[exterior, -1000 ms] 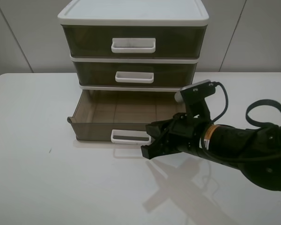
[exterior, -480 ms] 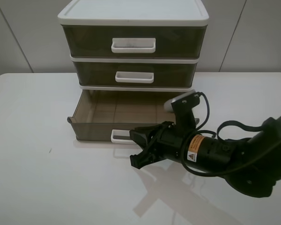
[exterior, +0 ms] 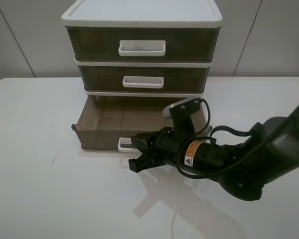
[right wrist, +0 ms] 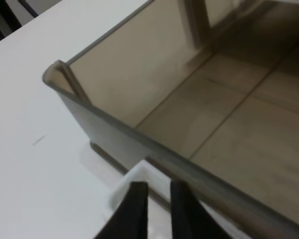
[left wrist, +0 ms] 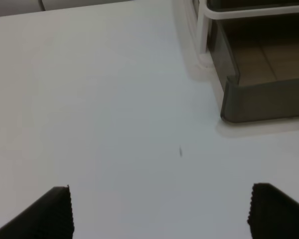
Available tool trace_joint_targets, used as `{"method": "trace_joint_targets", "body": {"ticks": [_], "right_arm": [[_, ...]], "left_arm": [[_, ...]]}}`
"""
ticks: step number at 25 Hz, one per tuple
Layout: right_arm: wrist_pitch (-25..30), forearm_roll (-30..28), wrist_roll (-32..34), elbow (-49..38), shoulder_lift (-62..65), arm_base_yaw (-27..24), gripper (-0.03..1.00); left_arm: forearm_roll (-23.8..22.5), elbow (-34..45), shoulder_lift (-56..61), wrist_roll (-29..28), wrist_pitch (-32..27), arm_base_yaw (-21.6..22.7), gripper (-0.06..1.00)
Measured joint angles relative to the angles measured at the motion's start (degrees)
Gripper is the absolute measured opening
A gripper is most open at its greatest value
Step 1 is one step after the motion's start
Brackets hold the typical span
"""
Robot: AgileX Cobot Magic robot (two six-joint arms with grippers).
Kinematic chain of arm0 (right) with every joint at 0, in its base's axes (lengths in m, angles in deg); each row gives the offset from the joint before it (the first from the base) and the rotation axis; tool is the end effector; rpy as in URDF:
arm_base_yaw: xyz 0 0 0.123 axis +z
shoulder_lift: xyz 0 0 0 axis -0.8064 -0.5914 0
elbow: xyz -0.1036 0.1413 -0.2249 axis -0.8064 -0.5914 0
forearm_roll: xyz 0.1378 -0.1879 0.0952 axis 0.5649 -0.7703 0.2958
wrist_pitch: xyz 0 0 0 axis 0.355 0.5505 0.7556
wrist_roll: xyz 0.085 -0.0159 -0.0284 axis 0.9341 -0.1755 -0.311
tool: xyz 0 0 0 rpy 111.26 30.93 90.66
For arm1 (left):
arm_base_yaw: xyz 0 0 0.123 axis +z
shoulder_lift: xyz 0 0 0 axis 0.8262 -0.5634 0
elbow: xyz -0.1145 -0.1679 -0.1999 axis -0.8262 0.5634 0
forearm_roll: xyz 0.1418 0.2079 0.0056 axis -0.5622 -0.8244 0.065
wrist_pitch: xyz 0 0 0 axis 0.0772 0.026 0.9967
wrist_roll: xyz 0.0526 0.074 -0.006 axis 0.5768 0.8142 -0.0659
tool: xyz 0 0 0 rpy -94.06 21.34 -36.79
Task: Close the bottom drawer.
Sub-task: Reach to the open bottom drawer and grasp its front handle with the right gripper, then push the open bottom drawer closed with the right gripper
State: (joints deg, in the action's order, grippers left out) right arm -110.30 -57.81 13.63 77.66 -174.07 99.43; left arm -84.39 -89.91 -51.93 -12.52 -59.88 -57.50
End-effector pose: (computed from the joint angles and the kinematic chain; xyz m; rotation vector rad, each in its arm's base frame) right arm 0.2061 0.2213 0.0853 -0.5986 1.9857 0.7487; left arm -0.0067 -0.0037 0.2781 0.1429 2.0299 -0.0107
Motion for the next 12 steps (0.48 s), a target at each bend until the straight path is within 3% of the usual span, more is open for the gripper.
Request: {"method": "trace_joint_targets", "body": {"ticks": [7, 12], "right_arm": [[2.32, 2.87, 0.0, 1.07, -0.85, 0.01, 0.02], [2.49, 8.14, 0.0, 1.07, -1.02, 0.01, 0.02]], "left_arm": [[0.0, 0.0, 0.0, 0.0, 0.0, 0.0, 0.72], [0.0, 0.0, 0.0, 0.0, 0.0, 0.0, 0.72]]}}
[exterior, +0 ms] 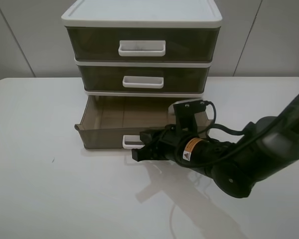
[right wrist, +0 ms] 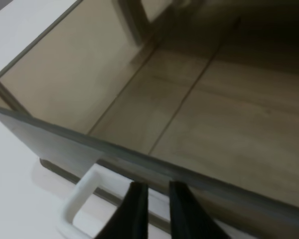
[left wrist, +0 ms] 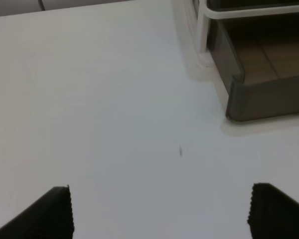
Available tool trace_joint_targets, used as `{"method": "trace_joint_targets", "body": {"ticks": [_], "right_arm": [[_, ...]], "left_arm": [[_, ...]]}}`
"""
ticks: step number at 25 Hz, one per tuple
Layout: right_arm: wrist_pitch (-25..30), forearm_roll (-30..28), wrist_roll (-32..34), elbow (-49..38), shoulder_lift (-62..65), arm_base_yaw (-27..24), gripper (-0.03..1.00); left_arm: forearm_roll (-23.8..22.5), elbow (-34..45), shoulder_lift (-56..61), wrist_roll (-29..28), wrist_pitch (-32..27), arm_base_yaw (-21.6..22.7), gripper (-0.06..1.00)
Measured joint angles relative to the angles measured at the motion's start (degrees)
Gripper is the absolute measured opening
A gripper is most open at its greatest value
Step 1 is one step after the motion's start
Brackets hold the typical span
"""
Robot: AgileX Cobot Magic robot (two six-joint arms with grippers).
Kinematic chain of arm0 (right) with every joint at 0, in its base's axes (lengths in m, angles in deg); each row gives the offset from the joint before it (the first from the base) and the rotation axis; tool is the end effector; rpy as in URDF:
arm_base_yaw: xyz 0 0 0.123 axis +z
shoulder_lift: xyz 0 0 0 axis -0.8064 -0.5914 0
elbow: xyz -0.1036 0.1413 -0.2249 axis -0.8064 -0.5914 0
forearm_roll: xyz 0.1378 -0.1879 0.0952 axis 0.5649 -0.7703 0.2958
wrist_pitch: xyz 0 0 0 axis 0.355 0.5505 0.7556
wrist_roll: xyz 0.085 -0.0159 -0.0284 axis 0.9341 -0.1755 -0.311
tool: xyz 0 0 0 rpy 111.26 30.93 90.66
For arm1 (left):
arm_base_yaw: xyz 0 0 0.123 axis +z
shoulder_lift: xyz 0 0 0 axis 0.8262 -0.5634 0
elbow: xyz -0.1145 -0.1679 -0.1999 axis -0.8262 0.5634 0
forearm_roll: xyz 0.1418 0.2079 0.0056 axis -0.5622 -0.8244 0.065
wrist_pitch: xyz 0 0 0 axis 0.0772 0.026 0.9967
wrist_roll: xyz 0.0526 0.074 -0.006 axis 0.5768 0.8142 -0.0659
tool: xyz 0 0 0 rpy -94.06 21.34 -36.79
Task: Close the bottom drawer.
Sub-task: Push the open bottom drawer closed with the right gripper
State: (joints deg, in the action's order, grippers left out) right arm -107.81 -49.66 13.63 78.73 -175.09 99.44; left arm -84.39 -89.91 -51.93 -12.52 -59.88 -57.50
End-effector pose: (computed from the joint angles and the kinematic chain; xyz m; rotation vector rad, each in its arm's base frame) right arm 0.2157 0.2163 0.0792 -0.4475 2.0544 0.6710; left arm -0.0067 -0.0037 0.2781 0.1429 2.0299 -0.0107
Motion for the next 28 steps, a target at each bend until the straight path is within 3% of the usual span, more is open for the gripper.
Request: {"method": "trace_joint_targets", "body": {"ticks": [9, 17, 28], "right_arm": [[1.66, 9.97, -0.5, 2.32, -0.05, 0.0, 0.02], [4.99, 11.8, -2.73, 7.69, -2.15, 0.0, 0.02], [2.02, 18.75, -2.97, 13.14, -7.22, 0.0, 0.02]], "left_arm": [[0.0, 0.0, 0.0, 0.0, 0.0, 0.0, 0.72], [0.0, 0.0, 0.0, 0.0, 0.0, 0.0, 0.72], [0.0, 0.0, 0.0, 0.0, 0.0, 0.0, 0.72]]}}
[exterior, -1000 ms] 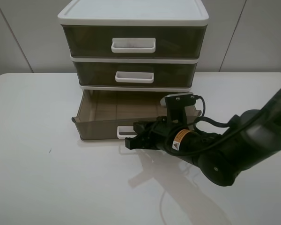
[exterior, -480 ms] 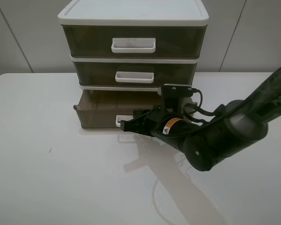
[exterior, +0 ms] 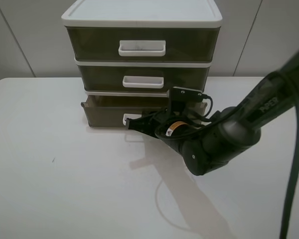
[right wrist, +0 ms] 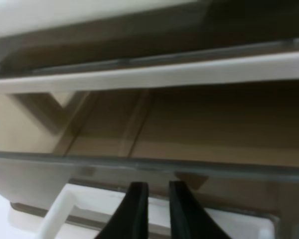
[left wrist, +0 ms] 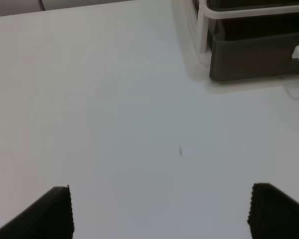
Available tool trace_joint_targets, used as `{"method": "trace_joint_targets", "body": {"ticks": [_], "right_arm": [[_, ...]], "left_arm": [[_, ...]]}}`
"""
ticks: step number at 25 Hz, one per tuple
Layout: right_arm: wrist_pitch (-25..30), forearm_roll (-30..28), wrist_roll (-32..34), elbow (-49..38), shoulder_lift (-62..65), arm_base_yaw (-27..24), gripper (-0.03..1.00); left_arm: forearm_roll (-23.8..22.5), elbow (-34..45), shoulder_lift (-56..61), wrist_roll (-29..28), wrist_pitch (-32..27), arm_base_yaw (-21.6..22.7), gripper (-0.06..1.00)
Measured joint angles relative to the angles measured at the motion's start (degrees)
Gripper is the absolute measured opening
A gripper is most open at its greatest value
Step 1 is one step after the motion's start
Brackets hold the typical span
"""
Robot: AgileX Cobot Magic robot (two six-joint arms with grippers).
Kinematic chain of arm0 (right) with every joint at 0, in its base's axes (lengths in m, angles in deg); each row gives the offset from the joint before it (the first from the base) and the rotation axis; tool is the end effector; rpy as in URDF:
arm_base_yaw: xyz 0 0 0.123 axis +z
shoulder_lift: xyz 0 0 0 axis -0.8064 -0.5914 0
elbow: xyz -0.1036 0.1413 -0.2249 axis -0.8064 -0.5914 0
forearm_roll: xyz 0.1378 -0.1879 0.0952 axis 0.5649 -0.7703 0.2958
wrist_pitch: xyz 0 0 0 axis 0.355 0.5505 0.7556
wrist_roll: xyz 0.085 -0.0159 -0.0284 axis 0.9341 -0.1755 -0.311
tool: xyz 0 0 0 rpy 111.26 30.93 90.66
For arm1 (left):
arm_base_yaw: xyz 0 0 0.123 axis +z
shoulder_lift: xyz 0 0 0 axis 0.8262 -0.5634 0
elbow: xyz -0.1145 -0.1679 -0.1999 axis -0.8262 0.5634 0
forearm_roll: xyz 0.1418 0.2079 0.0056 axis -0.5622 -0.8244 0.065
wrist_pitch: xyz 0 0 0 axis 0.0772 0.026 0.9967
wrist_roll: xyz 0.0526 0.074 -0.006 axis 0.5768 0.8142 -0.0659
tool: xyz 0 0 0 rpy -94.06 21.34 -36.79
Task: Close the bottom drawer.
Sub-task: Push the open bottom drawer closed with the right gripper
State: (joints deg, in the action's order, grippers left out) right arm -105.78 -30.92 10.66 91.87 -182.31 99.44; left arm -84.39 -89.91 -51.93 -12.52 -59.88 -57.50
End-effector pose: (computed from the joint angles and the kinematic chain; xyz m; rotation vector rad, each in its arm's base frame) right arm 0.2676 0.2375 0.0704 -0.1053 2.0235 0.5567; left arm -0.0067 -0.0037 0.2781 0.1429 2.0299 -0.0107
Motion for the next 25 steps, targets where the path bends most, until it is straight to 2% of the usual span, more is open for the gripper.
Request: {"method": "trace_joint_targets", "body": {"ticks": [13, 17, 25], "right_arm": [[-3.1, 3.78, -1.14, 2.57, -2.53, 0.0, 0.02], [-3.29, 4.7, -3.49, 3.46, -3.1, 0.0, 0.02], [-3.13, 5.59, -3.92, 5.0, -3.39, 0.0, 0.02]], "left_arm": [[0.0, 0.0, 0.0, 0.0, 0.0, 0.0, 0.72], [0.0, 0.0, 0.0, 0.0, 0.0, 0.0, 0.72], [0.0, 0.0, 0.0, 0.0, 0.0, 0.0, 0.72]]}}
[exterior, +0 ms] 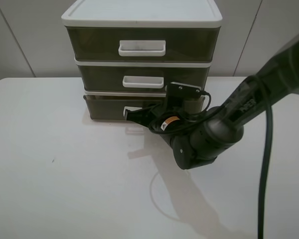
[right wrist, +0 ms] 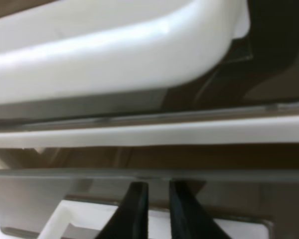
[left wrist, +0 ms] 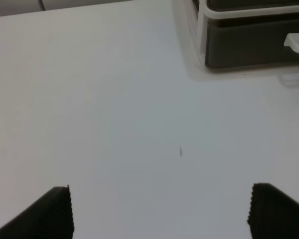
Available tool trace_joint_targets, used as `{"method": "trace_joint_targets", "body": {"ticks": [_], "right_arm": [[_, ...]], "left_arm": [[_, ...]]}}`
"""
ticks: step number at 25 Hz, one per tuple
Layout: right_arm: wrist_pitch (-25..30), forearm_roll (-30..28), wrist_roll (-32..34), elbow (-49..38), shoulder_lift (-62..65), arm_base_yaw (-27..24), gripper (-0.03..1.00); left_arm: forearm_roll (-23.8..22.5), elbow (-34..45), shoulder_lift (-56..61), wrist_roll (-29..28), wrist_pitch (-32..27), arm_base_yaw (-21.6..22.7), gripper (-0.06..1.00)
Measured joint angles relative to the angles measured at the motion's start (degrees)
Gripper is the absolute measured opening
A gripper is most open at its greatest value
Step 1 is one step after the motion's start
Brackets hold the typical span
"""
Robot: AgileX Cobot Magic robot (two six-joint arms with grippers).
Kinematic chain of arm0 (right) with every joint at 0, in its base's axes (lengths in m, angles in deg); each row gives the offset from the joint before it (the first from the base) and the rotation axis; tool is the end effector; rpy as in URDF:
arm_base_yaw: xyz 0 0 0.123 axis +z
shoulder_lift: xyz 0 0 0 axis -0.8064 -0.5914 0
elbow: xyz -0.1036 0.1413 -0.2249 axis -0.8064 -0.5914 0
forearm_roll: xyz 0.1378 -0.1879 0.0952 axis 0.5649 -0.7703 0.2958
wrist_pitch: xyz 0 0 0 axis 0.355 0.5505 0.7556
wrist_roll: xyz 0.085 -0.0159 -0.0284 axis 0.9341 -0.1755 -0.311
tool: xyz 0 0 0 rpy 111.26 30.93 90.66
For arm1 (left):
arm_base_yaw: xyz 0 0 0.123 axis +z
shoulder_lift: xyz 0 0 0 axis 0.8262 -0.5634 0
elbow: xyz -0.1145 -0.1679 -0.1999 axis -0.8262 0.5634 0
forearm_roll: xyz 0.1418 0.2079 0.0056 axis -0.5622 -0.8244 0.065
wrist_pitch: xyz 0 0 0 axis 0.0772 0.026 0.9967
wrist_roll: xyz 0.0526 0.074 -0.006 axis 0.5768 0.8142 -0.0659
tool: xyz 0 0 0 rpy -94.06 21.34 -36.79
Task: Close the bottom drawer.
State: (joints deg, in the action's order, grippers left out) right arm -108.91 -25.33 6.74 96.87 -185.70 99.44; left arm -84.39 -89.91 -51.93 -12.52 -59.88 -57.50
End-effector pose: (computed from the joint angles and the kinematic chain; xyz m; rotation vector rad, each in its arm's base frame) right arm 0.2861 0.2456 0.0678 -0.0477 1.9443 0.5024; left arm -0.0067 -0.0037 0.2781 0.1429 2.0299 -0.0107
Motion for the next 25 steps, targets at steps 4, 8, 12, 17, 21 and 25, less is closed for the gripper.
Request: {"method": "trace_joint_targets", "body": {"ticks": [4, 8, 12, 17, 21, 25], "right_arm": [[-0.12, 0.06, -0.36, 0.21, -0.2, 0.0, 0.02], [-0.12, 0.06, -0.41, 0.21, -0.2, 0.0, 0.02], [1.26, -0.52, -0.41, 0.21, 1.0, 0.0, 0.02], [2.62, -5.81, 0.26, -0.84, 4.1, 0.0, 0.02], [3.23, -9.6, 1.72, -5.15, 6.8, 0.0, 0.02], [3.58, -10.38, 1.99, -10.52, 9.72, 0.0, 0.02]], "left_arm": [[0.0, 0.0, 0.0, 0.0, 0.0, 0.0, 0.72], [0.0, 0.0, 0.0, 0.0, 0.0, 0.0, 0.72], [0.0, 0.0, 0.0, 0.0, 0.0, 0.0, 0.72], [0.0, 0.0, 0.0, 0.0, 0.0, 0.0, 0.72], [0.0, 0.0, 0.0, 0.0, 0.0, 0.0, 0.72], [0.0, 0.0, 0.0, 0.0, 0.0, 0.0, 0.72]]}}
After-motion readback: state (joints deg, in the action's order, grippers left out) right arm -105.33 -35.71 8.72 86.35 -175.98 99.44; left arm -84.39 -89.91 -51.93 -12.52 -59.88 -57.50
